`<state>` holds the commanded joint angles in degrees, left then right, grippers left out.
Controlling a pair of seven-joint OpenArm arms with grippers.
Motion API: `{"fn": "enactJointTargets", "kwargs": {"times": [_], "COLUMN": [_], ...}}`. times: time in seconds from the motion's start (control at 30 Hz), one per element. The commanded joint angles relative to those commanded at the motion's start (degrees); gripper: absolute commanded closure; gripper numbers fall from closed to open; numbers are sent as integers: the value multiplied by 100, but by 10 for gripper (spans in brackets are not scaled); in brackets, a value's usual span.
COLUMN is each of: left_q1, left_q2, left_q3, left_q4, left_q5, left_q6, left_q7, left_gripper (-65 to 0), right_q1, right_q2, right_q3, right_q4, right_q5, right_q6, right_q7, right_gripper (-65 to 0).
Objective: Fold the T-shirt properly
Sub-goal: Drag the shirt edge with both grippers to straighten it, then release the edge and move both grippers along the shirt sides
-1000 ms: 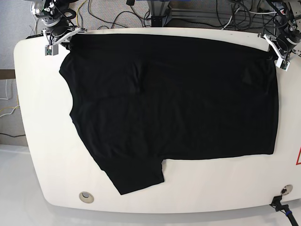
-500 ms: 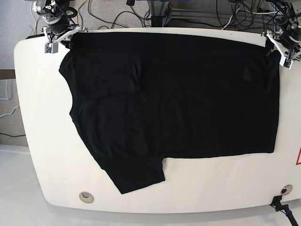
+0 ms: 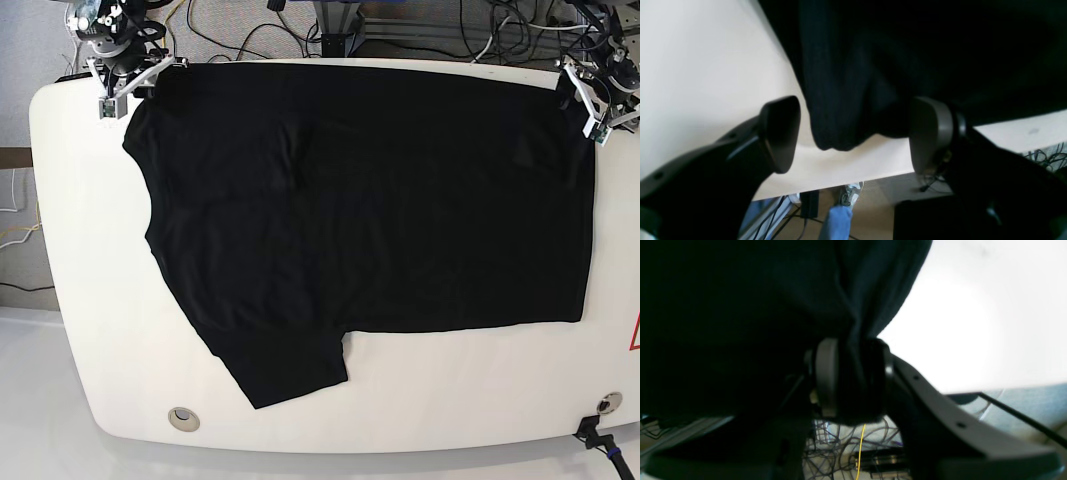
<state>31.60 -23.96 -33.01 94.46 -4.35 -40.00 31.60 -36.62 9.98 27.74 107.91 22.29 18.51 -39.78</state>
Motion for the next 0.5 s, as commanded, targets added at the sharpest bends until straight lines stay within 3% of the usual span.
{"fn": "enactJointTargets", "kwargs": {"times": [0.1,0.5], "left_q1": [18,149], "left_q2": [0,18], "left_q3": [0,-9], "left_q4": [-9,-457], "left_q5": [0,0], "left_q6": [0,0], "left_q7": [9,9], "left_gripper": [-339,-337], "right_q1": [9,-18], "right_q2": [0,9], "right_q3": [-18,0], "right_q4": [-9,-290], "right_q5": [0,0], "right_q6": [0,0], "right_q7": [0,26], "right_gripper": [-170,-168]}}
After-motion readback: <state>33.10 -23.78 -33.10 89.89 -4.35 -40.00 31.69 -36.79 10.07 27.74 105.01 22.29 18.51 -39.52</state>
